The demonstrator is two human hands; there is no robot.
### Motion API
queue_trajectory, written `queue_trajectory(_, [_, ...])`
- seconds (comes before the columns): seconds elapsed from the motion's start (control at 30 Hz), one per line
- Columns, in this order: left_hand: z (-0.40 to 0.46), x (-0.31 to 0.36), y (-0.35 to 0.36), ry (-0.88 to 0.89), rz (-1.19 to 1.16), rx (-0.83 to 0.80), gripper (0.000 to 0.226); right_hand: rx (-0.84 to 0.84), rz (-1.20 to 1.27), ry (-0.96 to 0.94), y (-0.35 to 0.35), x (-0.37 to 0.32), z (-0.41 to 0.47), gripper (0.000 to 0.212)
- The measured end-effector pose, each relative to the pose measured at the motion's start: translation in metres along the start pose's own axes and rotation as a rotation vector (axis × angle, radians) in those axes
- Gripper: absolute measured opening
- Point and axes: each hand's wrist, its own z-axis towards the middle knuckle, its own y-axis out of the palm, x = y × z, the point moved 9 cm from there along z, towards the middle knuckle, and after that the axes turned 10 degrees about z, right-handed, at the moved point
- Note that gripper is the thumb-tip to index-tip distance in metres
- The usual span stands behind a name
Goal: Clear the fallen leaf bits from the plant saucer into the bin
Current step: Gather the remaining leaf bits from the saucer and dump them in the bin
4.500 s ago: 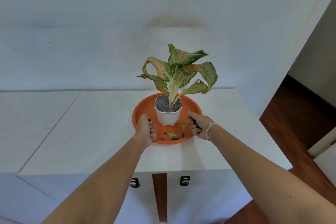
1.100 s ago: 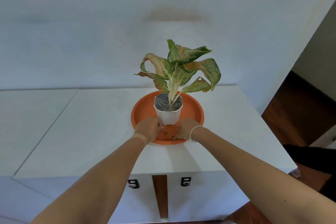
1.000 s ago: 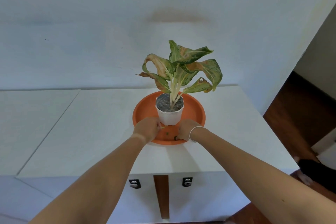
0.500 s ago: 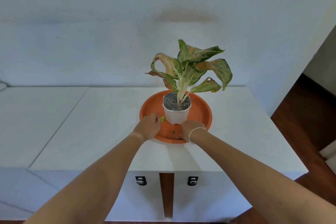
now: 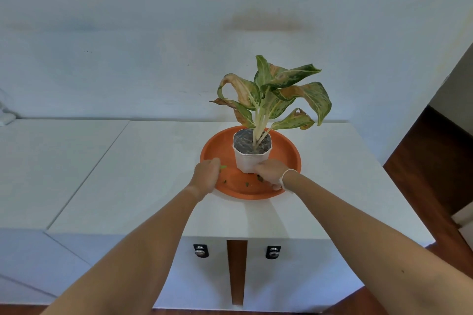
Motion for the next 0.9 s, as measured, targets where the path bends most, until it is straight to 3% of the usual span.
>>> queue_trajectory(0.17, [0.004, -0.015, 0.000, -0.122, -0.209, -0.055, 0.028, -0.057, 0.533, 0.116, 0.004, 0.019, 0.002, 0.012])
queue_trajectory(0.47, [0.005, -0.017, 0.000, -0.123, -0.305, -0.043, 0.027, -0.047, 0.843, 0.194, 0.003, 0.027, -0.006, 0.011])
queue_trajectory(0.73, [0.005, -0.015, -0.002, -0.108, -0.298, -0.051, 0.028, 0.009, 0.243, 0.026, -0.005, 0.013, -0.004, 0.021])
queue_trajectory(0.9, [0.003, -0.019, -0.005, -0.164, -0.299, -0.044, 0.020, 0.082, -0.175, -0.193, -0.004, -0.004, 0.002, 0.025])
